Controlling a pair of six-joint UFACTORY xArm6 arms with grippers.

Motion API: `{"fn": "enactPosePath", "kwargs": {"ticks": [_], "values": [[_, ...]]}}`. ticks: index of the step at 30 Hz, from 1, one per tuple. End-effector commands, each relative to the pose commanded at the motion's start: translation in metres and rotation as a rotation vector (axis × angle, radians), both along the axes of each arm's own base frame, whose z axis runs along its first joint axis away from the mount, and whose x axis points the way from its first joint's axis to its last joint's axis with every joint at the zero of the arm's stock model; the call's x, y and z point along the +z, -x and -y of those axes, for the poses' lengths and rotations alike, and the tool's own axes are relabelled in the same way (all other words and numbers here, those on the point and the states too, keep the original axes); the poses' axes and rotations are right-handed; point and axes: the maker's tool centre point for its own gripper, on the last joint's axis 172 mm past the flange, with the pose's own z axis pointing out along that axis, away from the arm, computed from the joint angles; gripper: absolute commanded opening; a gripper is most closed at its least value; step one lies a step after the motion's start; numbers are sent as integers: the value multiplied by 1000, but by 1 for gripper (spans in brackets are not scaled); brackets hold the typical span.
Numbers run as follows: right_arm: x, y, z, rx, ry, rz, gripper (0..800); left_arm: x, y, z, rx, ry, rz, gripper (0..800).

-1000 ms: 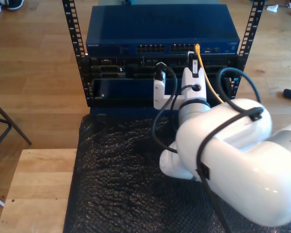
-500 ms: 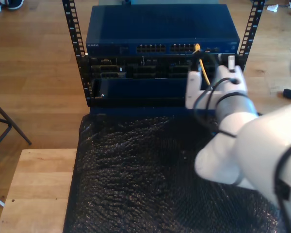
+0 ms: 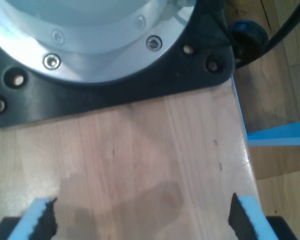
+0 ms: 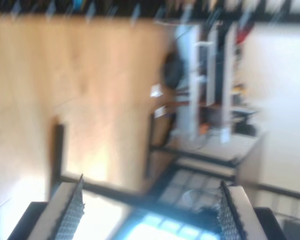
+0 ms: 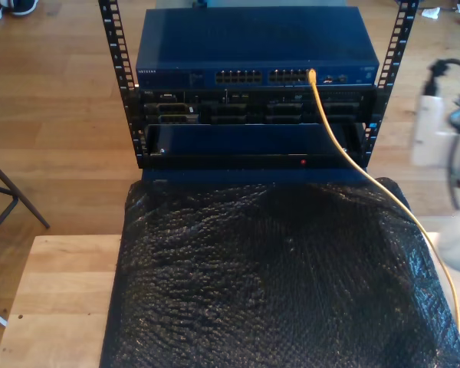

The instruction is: Grab the cable and plug it in

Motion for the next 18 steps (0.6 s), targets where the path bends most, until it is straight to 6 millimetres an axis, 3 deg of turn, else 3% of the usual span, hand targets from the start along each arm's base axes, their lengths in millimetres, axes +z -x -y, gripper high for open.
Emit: {"fn": "enactPosePath", "kwargs": {"ticks": [2,8,10,18], "values": [[-4,14,23,-19,14,-52,689,0,0,0,0,-2,0,800],[-29,59,68,-54,31,-244,756,0,0,0,0,-2,0,800],[-36,78,80,-70,27,-312,794,0,0,0,0,0,0,800],[-51,152,119,-172,-44,-504,798,0,0,0,0,-2,0,800]]}}
